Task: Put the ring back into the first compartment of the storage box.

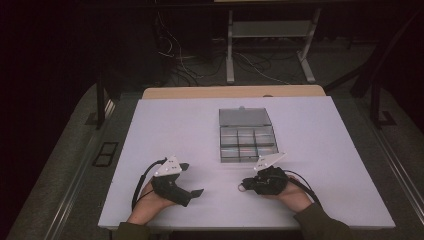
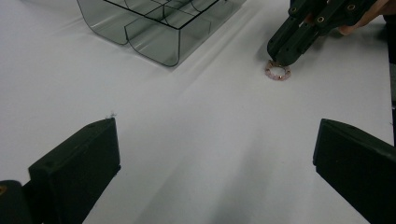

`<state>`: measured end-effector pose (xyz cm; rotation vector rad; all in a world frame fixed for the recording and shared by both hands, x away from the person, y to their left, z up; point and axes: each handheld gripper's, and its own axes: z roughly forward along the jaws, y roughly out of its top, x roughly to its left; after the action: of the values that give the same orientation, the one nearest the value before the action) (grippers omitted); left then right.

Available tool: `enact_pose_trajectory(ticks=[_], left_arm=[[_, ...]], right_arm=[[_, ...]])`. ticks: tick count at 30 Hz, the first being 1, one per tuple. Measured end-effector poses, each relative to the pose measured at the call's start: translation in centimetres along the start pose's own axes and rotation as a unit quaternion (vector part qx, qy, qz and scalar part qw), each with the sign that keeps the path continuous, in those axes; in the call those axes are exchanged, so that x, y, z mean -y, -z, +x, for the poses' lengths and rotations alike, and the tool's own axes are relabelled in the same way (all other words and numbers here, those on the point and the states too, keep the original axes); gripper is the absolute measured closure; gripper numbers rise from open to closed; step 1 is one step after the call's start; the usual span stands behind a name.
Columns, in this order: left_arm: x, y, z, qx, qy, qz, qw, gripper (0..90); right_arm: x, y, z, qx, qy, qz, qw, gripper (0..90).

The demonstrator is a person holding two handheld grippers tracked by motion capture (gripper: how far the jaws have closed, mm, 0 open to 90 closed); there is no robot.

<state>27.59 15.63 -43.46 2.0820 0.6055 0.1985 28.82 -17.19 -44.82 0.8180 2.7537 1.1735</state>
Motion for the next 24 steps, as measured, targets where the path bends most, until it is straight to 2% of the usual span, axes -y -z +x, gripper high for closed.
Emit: enact_pose_trajectory(ticks=[24], left_arm=[[-0.01, 0.03, -0.06, 0.001, 0.0, -0.001, 1.0, 0.0]], right_arm=[[0.16, -0.18, 0.49, 0.018, 0.026, 0.003, 0.9995, 85.4]])
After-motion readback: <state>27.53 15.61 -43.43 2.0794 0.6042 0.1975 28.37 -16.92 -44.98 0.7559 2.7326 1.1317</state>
